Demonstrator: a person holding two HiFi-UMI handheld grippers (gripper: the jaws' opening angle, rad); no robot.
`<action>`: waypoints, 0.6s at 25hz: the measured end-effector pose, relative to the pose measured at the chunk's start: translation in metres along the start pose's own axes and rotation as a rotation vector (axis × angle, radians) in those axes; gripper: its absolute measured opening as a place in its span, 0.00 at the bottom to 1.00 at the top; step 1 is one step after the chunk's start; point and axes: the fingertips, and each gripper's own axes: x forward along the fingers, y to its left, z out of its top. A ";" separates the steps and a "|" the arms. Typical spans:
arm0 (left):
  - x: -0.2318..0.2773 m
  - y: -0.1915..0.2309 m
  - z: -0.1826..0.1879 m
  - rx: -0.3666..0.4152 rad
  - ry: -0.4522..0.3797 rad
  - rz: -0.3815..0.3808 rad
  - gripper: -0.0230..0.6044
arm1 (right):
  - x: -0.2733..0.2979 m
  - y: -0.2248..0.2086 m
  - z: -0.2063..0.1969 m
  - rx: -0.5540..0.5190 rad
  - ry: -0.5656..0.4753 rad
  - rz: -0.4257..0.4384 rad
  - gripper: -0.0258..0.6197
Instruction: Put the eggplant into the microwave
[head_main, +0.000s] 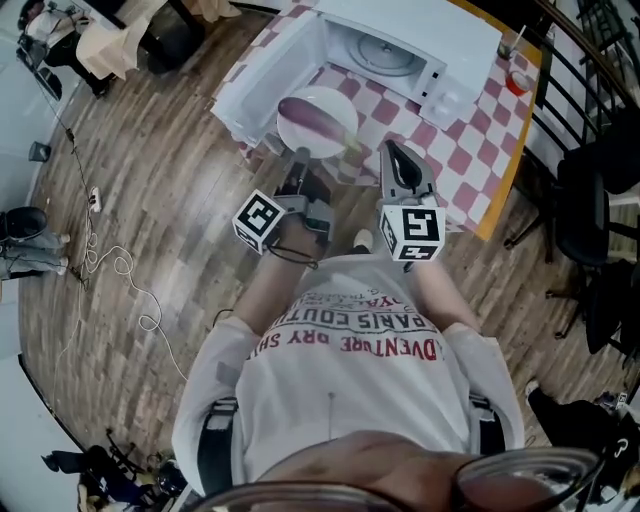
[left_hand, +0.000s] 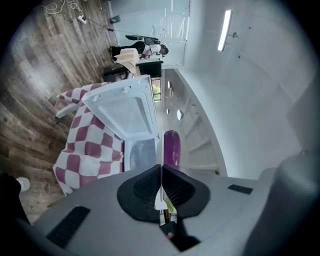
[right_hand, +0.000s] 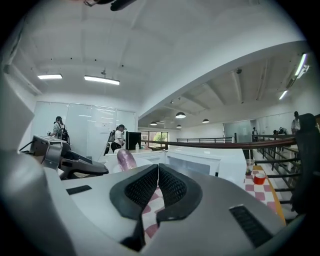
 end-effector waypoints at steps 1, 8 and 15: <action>0.014 0.001 -0.004 0.002 -0.001 0.002 0.08 | 0.009 -0.011 0.000 -0.008 0.000 0.002 0.08; 0.095 0.014 -0.019 -0.032 -0.003 0.039 0.08 | 0.065 -0.069 -0.016 0.004 0.059 0.028 0.08; 0.152 0.038 -0.026 -0.053 0.045 0.109 0.08 | 0.101 -0.105 -0.037 0.004 0.113 0.006 0.08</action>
